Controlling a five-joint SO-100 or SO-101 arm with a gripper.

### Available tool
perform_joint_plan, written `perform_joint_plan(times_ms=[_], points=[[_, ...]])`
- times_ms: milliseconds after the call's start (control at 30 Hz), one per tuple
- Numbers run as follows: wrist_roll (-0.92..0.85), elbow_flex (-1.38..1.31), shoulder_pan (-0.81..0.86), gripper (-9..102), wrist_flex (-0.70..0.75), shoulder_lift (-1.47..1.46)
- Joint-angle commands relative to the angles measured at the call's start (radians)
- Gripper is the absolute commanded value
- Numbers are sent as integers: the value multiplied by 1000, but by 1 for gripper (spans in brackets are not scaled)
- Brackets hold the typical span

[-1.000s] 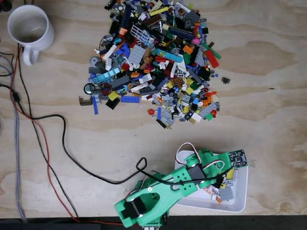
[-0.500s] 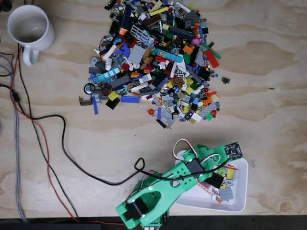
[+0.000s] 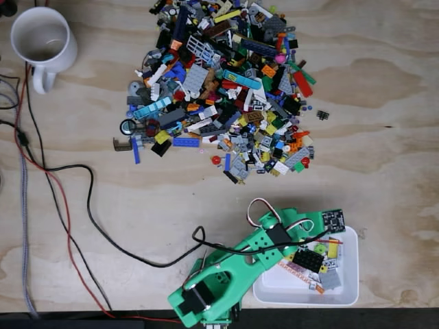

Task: Find the closest Lego and put it in the bin.

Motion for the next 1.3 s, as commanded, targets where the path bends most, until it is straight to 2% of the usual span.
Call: perform_joint_plan(times_ms=[0,567,900,1067,1267], points=[[-34,-44,26,0,17,6],[-89,-67,153,0,87,44],[-81,-86,144,0,81,37],[-80,-117,164,20,110,67],[-100,-376,118,21,258,77]])
